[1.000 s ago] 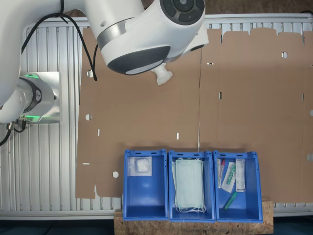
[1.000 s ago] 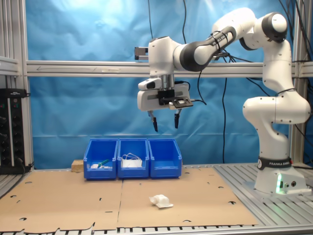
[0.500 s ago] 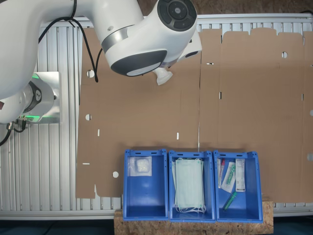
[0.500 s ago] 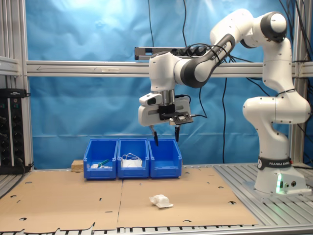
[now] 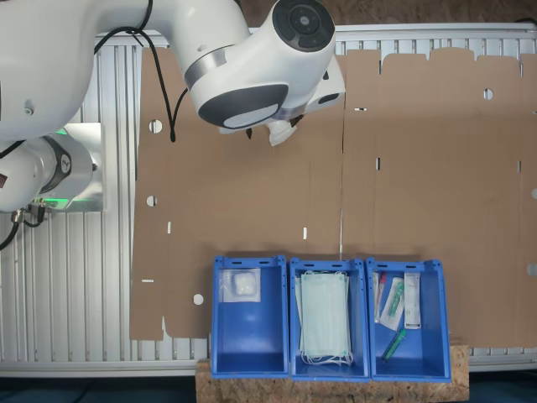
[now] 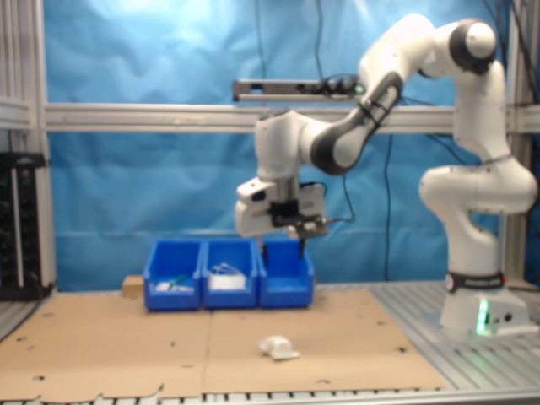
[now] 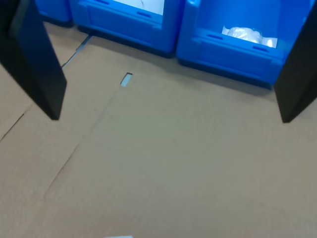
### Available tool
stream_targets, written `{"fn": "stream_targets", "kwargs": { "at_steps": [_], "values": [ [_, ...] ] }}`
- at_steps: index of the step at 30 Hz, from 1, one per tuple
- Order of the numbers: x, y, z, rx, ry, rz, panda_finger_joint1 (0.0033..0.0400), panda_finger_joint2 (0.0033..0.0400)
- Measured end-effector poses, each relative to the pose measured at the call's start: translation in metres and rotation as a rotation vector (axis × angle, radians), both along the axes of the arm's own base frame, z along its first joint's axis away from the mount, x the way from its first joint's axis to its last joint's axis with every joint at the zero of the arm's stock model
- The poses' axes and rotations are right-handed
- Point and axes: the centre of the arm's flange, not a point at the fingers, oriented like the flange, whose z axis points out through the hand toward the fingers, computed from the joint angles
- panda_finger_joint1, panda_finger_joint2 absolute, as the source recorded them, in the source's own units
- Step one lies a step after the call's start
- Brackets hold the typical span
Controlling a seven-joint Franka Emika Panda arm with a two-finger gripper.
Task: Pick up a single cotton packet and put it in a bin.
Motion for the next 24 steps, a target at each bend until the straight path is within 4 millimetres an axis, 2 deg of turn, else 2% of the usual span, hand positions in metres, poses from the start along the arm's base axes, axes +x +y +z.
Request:
{"fn": "stream_targets", "kwargs": {
  "at_steps": [9,24],
  "values": [
    [-0.001,0.002,-0.023,-0.021,-0.012,-0.003,0.04,0.04],
    [0.002,0.007,-0.047,-0.023,-0.034,-0.037,0.04,0.04]
  ]
}}
